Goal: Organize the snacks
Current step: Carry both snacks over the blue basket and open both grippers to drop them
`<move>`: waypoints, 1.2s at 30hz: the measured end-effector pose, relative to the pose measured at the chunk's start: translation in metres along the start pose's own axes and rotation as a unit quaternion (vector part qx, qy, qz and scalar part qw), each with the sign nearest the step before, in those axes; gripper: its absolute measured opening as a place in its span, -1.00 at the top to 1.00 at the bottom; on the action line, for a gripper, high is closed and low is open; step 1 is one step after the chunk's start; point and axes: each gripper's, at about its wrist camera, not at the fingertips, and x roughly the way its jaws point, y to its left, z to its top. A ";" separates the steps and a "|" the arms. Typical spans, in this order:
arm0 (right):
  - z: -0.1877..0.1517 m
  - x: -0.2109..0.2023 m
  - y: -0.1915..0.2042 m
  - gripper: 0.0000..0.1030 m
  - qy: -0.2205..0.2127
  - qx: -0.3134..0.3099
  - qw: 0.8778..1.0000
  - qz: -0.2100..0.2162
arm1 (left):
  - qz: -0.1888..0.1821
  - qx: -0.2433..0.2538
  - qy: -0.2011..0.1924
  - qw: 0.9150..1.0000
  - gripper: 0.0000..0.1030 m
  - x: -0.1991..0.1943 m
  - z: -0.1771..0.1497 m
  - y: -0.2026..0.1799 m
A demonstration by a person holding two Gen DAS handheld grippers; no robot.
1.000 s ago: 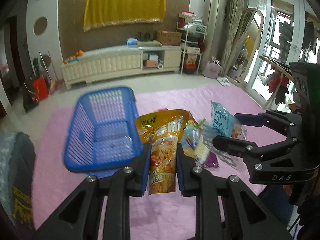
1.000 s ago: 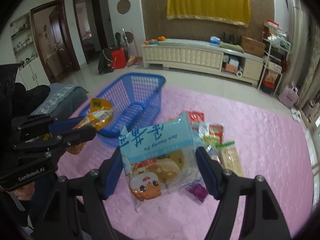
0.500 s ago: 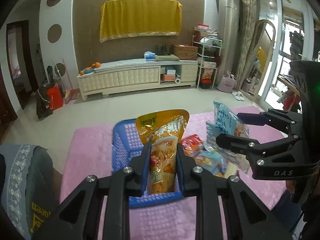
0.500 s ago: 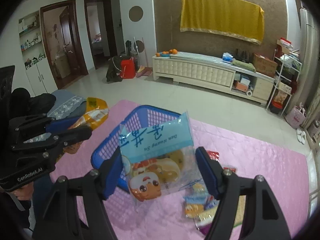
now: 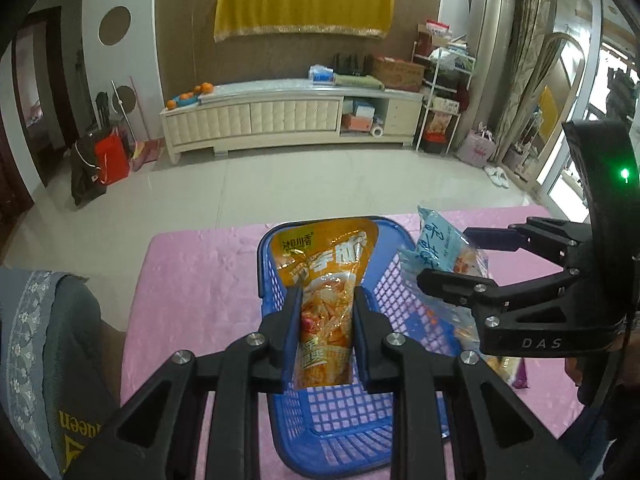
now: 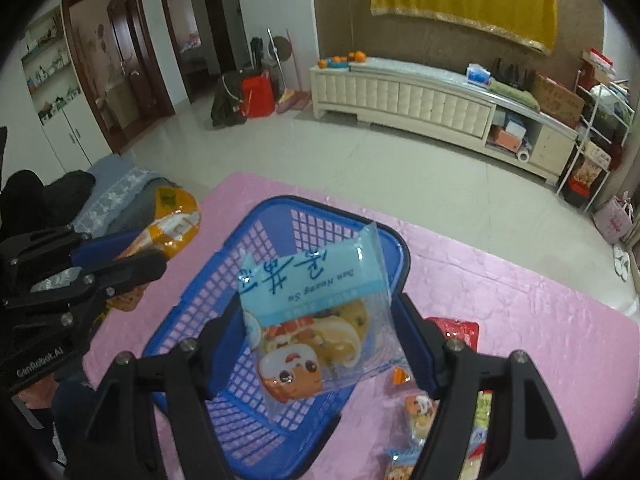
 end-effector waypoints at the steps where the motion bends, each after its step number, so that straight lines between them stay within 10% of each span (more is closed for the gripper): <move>1: 0.003 0.006 -0.002 -0.46 0.005 0.002 1.000 0.001 | 0.000 0.002 0.006 1.000 0.57 0.006 0.001 0.000; 15: 0.023 0.055 -0.010 -0.47 0.057 -0.009 0.998 -0.018 | -0.008 -0.014 0.038 0.999 0.57 0.046 0.012 0.002; 23: 0.022 0.042 -0.006 -0.95 0.016 -0.019 0.997 -0.080 | -0.006 -0.010 0.045 0.999 0.57 0.041 0.007 0.000; 36: 0.009 0.024 -0.031 -0.97 0.031 0.031 0.996 -0.081 | -0.008 -0.001 0.048 0.999 0.56 0.039 0.011 -0.003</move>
